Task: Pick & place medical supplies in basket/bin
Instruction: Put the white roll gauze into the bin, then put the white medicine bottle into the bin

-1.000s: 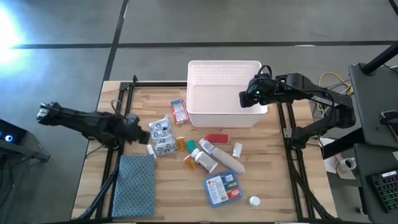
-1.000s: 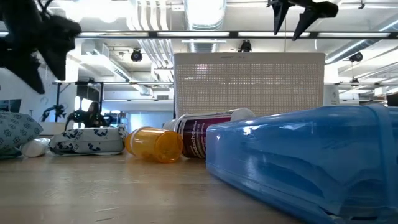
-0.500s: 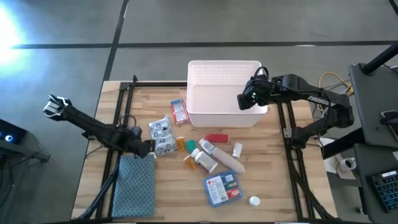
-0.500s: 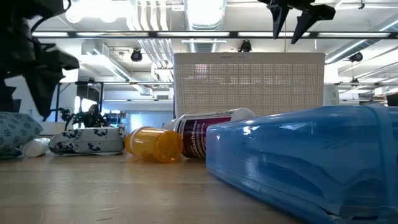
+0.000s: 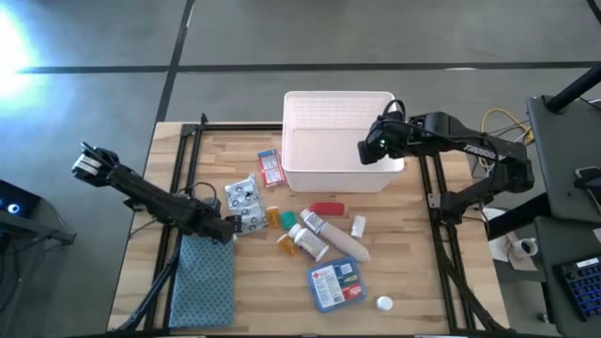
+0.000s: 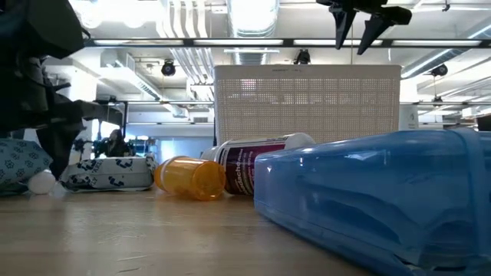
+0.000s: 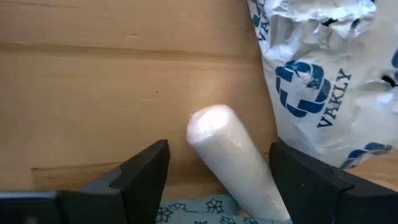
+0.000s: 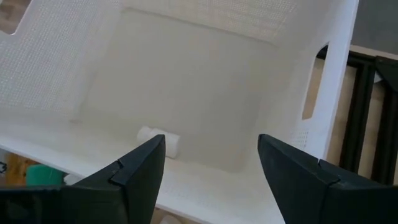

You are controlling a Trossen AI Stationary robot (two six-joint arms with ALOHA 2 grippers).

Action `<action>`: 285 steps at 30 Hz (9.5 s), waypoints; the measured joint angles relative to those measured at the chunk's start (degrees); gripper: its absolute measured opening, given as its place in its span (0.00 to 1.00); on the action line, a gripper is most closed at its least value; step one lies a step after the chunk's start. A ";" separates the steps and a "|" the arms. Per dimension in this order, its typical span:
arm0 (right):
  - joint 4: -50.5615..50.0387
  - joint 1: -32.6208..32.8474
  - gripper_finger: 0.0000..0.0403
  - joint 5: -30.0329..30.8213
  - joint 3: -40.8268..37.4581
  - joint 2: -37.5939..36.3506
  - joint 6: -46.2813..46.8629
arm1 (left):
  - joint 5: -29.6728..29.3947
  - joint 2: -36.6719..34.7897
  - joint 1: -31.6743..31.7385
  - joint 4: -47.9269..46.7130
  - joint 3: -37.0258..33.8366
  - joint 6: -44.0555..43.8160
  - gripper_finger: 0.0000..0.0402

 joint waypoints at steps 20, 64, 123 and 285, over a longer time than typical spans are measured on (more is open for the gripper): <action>0.00 0.00 0.60 -0.02 0.00 0.33 -0.17 | -16.09 -11.27 0.78 -16.62 4.25 -2.16 0.07; -4.04 5.16 0.64 -2.73 -0.07 -2.40 -4.97 | 3.06 40.55 45.03 -19.28 94.31 120.22 0.62; 13.11 68.04 0.66 -14.86 -1.30 37.11 30.45 | 0.17 1.00 32.98 24.27 39.50 118.36 0.67; 32.16 5.93 0.73 18.03 -12.32 -7.86 -4.44 | -4.13 2.25 28.87 -9.32 34.91 86.59 0.67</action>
